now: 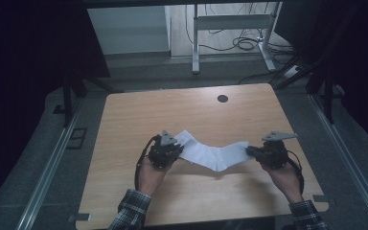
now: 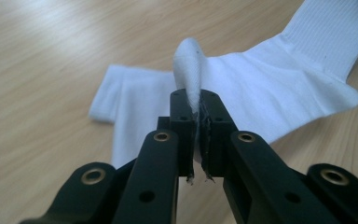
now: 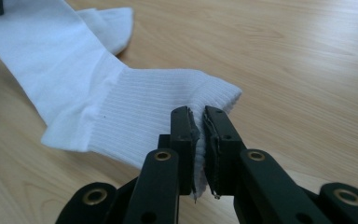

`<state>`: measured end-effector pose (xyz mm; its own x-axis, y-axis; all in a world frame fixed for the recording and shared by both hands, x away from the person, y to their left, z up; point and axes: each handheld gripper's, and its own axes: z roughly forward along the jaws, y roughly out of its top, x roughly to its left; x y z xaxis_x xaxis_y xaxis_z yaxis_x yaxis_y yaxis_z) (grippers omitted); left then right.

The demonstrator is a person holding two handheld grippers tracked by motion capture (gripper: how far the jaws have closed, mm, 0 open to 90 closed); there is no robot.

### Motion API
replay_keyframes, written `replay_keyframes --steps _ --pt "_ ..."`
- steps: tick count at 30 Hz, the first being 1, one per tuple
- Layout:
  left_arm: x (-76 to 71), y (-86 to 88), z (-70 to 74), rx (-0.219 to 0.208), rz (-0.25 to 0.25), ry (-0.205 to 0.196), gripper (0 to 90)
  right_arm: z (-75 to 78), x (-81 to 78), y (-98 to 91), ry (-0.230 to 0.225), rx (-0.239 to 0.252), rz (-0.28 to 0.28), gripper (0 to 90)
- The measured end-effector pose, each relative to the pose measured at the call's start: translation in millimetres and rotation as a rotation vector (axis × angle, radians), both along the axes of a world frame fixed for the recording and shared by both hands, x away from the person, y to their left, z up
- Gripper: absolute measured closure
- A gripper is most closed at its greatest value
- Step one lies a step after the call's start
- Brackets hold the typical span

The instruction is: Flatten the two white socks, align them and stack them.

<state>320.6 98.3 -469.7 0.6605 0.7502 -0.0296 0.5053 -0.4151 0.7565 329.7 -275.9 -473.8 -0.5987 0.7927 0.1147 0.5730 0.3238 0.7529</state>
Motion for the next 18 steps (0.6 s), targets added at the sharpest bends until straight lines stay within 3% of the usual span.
replay_keyframes --steps 6,11,15,18 --pt "-30.1 30.6 -5.7 -0.006 0.038 0.003 84.7 -6.3 -3.2 28.2 0.021 -0.037 0.07 81.2" --pt "-51.6 46.4 -14.7 0.024 0.056 0.0 84.7 -9.9 -8.6 49.6 0.025 -0.064 0.127 81.0" --pt "-56.5 52.4 -32.3 0.024 0.067 0.034 84.7 -19.7 -7.9 58.4 0.052 -0.118 0.145 80.7" --pt "-56.0 51.5 -40.1 0.033 0.063 0.059 84.7 -26.9 -5.6 59.0 0.081 -0.128 0.142 80.6"
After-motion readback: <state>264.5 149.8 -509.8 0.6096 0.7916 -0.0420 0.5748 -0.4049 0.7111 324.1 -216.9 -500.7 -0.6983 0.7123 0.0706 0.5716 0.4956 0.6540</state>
